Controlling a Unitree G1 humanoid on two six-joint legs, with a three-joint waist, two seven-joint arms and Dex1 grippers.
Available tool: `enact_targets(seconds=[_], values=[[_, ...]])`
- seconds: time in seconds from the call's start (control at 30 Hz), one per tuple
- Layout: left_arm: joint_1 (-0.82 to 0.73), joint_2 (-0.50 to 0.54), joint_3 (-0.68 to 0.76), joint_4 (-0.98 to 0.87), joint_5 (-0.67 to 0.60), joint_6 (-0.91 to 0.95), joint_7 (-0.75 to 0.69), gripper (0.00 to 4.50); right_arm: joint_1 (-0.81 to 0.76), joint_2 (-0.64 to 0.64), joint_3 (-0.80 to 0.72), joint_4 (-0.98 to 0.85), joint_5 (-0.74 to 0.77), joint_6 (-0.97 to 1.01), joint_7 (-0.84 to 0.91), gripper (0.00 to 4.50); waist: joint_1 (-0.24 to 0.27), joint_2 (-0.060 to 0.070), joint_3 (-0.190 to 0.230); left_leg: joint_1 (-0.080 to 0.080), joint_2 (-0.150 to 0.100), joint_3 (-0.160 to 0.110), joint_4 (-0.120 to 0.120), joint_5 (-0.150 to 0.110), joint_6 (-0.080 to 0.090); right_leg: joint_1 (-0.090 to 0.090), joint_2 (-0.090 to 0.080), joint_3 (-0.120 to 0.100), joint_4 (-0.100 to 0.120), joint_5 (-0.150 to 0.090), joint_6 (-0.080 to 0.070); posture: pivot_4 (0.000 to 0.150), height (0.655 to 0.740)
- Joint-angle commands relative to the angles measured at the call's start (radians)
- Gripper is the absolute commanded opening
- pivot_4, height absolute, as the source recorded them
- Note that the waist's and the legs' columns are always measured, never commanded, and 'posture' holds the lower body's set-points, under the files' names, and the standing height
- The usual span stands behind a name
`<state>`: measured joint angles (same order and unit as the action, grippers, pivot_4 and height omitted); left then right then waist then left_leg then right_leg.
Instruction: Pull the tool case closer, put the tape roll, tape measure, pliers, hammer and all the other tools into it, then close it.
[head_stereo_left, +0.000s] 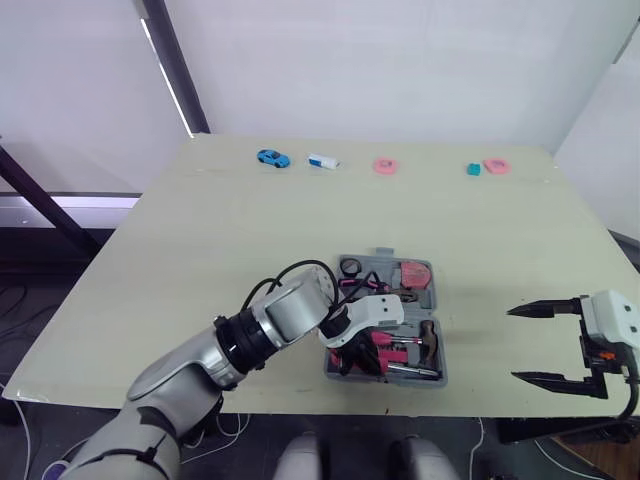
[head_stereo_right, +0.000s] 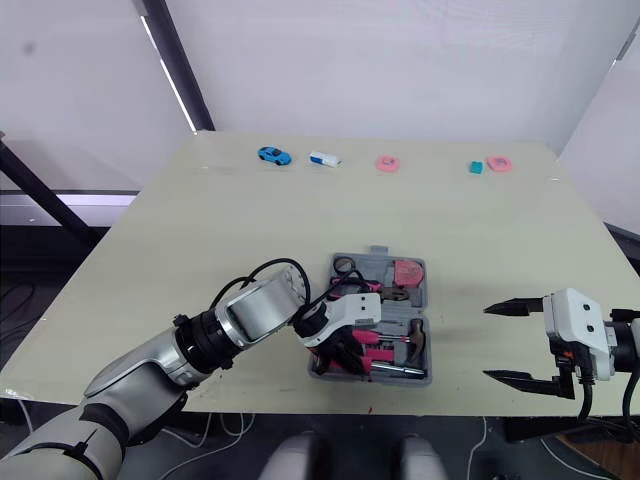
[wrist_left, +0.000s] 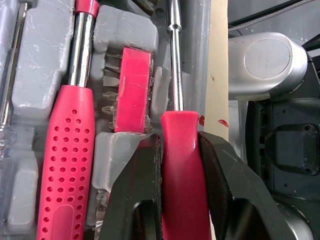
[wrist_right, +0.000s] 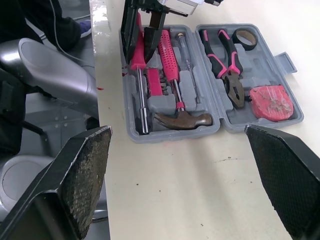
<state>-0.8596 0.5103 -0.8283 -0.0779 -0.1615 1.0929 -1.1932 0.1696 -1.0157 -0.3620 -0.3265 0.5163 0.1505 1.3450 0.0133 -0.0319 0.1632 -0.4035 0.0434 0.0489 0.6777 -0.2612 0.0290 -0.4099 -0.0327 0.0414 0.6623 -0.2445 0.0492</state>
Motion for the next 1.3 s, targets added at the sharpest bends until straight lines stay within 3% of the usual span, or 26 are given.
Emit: enact_targets(seconds=[0.03, 0.13, 0.3, 0.43, 0.47, 0.53, 0.67, 0.7, 1.3], values=[[0.002, 0.006, 0.013, -0.012, 0.006, -0.054, 0.009, 1.68, -0.011, 0.0, -0.024, -0.017, 0.007, -0.006, -0.007, 4.5, 0.0, 0.0, 0.0, 0.0, 0.0, 0.0, 0.0, 0.0, 0.0, 0.0, 0.0, 0.0, 0.0, 0.0, 0.0, 0.15, 0.74], [0.007, 0.024, 0.046, -0.002, 0.005, -0.089, 0.015, 2.94, -0.013, 0.001, -0.019, -0.02, 0.007, -0.006, -0.01, 4.5, 0.0, 0.0, 0.0, 0.0, 0.0, 0.0, 0.0, 0.0, 0.0, 0.0, 0.0, 0.0, 0.0, 0.0, 0.0, 0.15, 0.74], [0.042, 0.1, 0.125, -0.017, -0.053, -0.179, -0.063, 2.94, -0.018, 0.004, -0.012, -0.02, 0.005, -0.007, -0.017, 4.5, -0.006, 0.0, 0.0, 0.0, 0.0, 0.0, 0.0, 0.0, 0.0, 0.0, 0.0, 0.0, 0.0, 0.0, 0.0, 0.15, 0.74], [0.144, 0.111, 0.273, 0.027, -0.124, -0.372, -0.105, 2.94, -0.016, 0.012, -0.008, -0.023, 0.002, -0.008, -0.027, 4.5, -0.002, 0.001, 0.0, 0.0, 0.001, 0.0, 0.0, 0.0, 0.0, 0.0, 0.0, 0.0, 0.0, 0.0, 0.0, 0.15, 0.74], [0.182, 0.104, 0.302, 0.042, -0.138, -0.44, -0.12, 2.45, -0.017, 0.016, -0.005, -0.023, 0.001, -0.009, -0.031, 4.5, -0.001, 0.001, 0.0, 0.0, 0.001, 0.0, 0.0, 0.0, 0.0, 0.0, 0.0, 0.0, 0.0, 0.0, 0.0, 0.15, 0.74], [0.24, 0.088, 0.32, 0.081, -0.123, -0.59, -0.125, 2.24, -0.018, 0.023, 0.003, -0.024, -0.001, -0.008, -0.038, 4.5, 0.0, 0.002, -0.001, -0.002, 0.0, -0.001, 0.003, 0.0, 0.0, 0.0, -0.001, -0.001, 0.0, 0.0, 0.0, 0.15, 0.74], [0.281, 0.026, 0.323, 0.2, -0.052, -0.774, -0.098, 0.25, -0.018, 0.028, 0.005, -0.029, 0.0, -0.003, -0.042, 4.5, 0.001, 0.002, -0.001, -0.002, 0.0, 0.0, 0.006, 0.0, 0.0, 0.0, -0.001, -0.001, 0.001, 0.0, 0.0, 0.15, 0.74], [0.284, 0.015, 0.317, 0.228, -0.032, -0.816, -0.098, 0.07, -0.017, 0.027, 0.004, -0.03, 0.001, -0.002, -0.042, 4.5, 0.002, 0.002, -0.001, -0.003, 0.0, 0.0, 0.007, 0.0, 0.0, 0.0, -0.001, -0.002, 0.001, 0.0, 0.0, 0.15, 0.74], [0.312, -0.052, 0.184, 0.532, 0.261, -1.263, -0.153, 0.07, -0.044, 0.019, 0.024, -0.053, 0.002, 0.04, -0.045, 4.5, 0.0, 0.01, -0.01, -0.007, -0.001, -0.002, 0.008, 0.0, 0.001, 0.0, 0.001, -0.003, 0.0, 0.0, 0.0, 0.15, 0.74]])
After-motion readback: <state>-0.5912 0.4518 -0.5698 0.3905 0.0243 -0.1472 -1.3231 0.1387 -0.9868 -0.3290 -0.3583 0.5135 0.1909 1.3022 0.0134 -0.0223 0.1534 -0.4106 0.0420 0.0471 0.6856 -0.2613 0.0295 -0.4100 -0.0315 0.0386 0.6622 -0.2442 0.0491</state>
